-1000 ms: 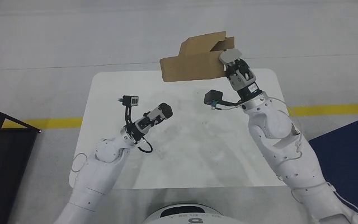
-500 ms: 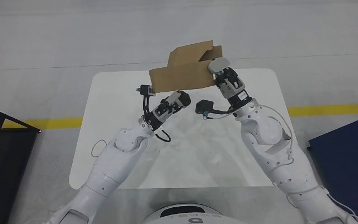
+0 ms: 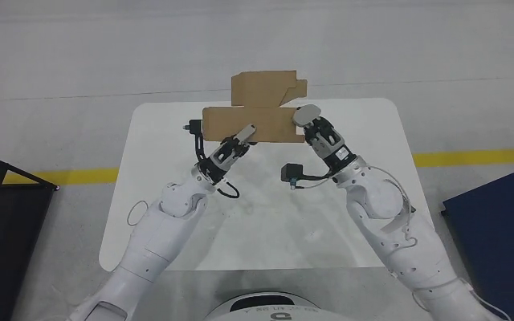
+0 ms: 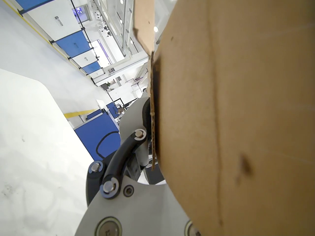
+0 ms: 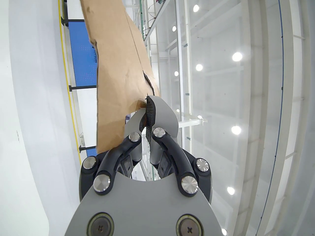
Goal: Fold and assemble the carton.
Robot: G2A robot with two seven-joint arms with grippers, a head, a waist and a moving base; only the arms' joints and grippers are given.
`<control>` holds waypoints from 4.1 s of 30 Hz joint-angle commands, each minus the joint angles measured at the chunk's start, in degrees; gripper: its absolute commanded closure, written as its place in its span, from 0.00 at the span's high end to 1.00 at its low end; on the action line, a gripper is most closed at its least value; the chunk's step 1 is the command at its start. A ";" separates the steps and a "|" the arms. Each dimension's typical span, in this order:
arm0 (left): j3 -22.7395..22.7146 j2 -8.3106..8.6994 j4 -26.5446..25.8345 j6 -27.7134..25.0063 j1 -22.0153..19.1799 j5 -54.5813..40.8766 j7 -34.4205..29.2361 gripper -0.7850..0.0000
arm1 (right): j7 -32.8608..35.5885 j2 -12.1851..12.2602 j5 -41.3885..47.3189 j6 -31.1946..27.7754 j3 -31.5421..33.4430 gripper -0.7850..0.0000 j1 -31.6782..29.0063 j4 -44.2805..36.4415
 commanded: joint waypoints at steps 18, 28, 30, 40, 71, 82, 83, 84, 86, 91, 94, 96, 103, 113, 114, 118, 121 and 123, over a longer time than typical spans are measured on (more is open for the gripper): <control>-15.08 2.47 -12.03 5.64 9.51 68.22 27.04 0.00 | -7.58 -0.21 18.95 -1.99 3.79 1.00 -2.13 0.09; -14.85 2.55 -7.23 1.46 7.61 36.24 15.95 0.00 | -14.28 -0.85 28.15 1.55 5.59 1.00 -0.01 6.34; -14.75 2.59 -7.06 1.65 7.19 33.35 14.30 0.00 | -14.16 -0.98 27.40 2.19 5.54 1.00 0.34 6.68; -14.75 2.59 -7.06 1.65 7.19 33.35 14.30 0.00 | -14.40 -1.40 28.50 3.93 6.70 1.00 0.08 7.87; -15.54 2.47 -10.57 5.30 6.09 35.58 17.12 0.00 | -14.27 -1.49 29.37 3.93 6.76 1.00 -0.08 7.97; -15.99 3.35 -23.60 16.24 4.13 108.93 41.71 0.00 | -14.27 -1.49 29.37 3.93 6.76 1.00 -0.08 7.97; -14.68 3.48 -23.47 21.51 4.66 119.51 47.75 0.00 | -14.27 -1.49 29.37 3.93 6.76 1.00 -0.08 7.97; -13.73 3.64 -23.06 25.58 4.83 127.42 51.31 0.00 | -14.27 -1.49 29.37 3.93 6.76 1.00 -0.08 7.97; -12.10 3.91 -21.71 31.44 4.89 137.89 58.64 0.00 | -14.27 -1.49 29.37 3.93 6.76 1.00 -0.08 7.97; -12.20 4.20 -18.30 42.21 4.83 148.20 64.59 0.00 | -14.27 -1.49 29.37 3.93 6.76 1.00 -0.08 7.97; -12.20 4.20 -18.30 42.21 4.83 148.20 64.59 0.00 | -14.27 -1.49 29.37 3.93 6.76 1.00 -0.08 7.97; -12.20 4.20 -18.30 42.21 4.83 148.20 64.59 0.00 | -14.27 -1.49 29.37 3.93 6.76 1.00 -0.08 7.97; -12.30 5.62 -23.42 46.06 5.04 177.36 62.64 0.00 | -14.27 -1.49 29.37 3.93 6.76 1.00 -0.08 7.97; -19.57 11.30 -30.24 59.97 6.58 198.12 65.08 0.00 | -14.27 -1.49 29.37 3.93 6.76 1.00 -0.08 7.97; -20.08 12.35 -29.99 61.04 6.18 198.12 66.43 0.00 | -14.27 -1.49 29.37 3.93 6.76 1.00 -0.08 7.97; -19.76 16.04 -30.29 61.72 5.27 198.12 67.62 0.00 | -14.27 -1.49 29.37 3.93 6.76 1.00 -0.08 7.97; -19.46 16.61 -30.50 61.35 5.13 198.12 67.40 0.00 | -14.27 -1.49 29.37 3.93 6.76 1.00 -0.08 7.97; -19.46 16.61 -30.50 61.35 5.13 198.12 67.40 0.00 | -14.27 -1.49 29.37 3.93 6.76 1.00 -0.08 7.97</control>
